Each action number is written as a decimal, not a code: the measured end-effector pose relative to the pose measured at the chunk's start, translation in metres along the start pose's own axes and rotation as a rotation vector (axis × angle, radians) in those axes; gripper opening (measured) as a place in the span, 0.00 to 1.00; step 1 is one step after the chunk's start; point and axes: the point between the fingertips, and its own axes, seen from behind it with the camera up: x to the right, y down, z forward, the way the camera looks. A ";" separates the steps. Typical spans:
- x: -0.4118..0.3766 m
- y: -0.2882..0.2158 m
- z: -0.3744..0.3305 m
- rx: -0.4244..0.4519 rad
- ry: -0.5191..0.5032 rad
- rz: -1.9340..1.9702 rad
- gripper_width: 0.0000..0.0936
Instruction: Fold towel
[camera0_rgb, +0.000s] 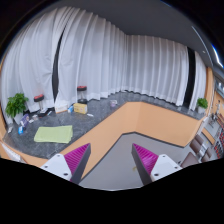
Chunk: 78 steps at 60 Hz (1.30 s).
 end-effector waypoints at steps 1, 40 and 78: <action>0.000 0.001 0.000 -0.003 -0.001 0.000 0.91; -0.274 0.185 0.059 -0.285 -0.342 -0.110 0.91; -0.710 0.101 0.356 -0.129 -0.382 -0.184 0.90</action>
